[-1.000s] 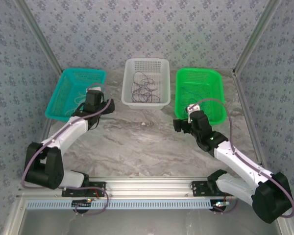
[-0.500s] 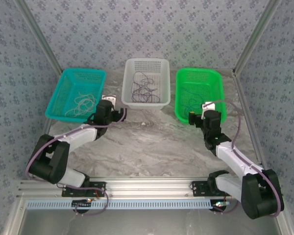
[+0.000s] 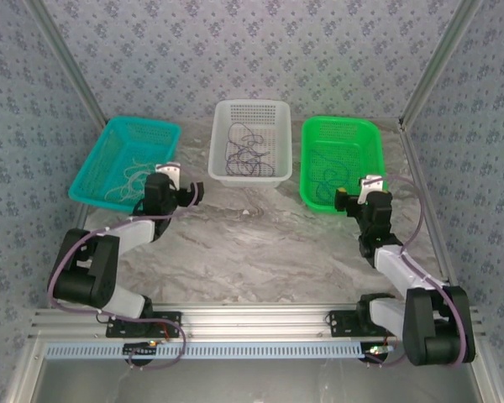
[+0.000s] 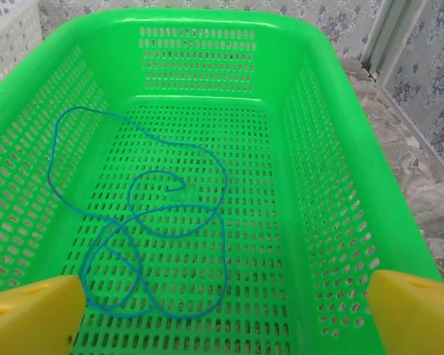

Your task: Untangle the cables

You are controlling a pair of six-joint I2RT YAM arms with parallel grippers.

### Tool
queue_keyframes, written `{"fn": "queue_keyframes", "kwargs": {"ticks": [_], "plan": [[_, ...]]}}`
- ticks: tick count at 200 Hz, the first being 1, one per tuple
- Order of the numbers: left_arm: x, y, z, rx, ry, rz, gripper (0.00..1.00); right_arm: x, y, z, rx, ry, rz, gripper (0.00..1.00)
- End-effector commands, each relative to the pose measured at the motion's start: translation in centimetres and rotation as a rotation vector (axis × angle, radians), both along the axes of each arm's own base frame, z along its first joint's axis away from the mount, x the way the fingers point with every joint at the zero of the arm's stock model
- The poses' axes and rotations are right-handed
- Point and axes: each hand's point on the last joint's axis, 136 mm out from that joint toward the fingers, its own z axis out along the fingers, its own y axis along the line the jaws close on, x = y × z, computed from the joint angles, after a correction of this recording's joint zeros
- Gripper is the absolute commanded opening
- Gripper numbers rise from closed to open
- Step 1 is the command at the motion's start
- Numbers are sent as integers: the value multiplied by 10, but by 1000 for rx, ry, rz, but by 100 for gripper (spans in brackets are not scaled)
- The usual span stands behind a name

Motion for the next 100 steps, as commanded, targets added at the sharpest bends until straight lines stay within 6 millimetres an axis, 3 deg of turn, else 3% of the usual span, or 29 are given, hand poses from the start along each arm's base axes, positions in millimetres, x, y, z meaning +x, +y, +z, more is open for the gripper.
{"fn": "queue_keyframes", "kwargs": {"ticks": [1,29,66,100], "plan": [[4,-15,23,-29,-22,-69,96,7,6,0,-10,-29,51,100],[2,-4,37,57,-62,-33,97,13,-1,-12,-38,-20,25,100],[2,19,34,152,-71,-5,97,24,-8,-27,-46,-5,11,100],[1,41,32,136,-106,14,98,30,-5,-43,-42,2,26,100]]}}
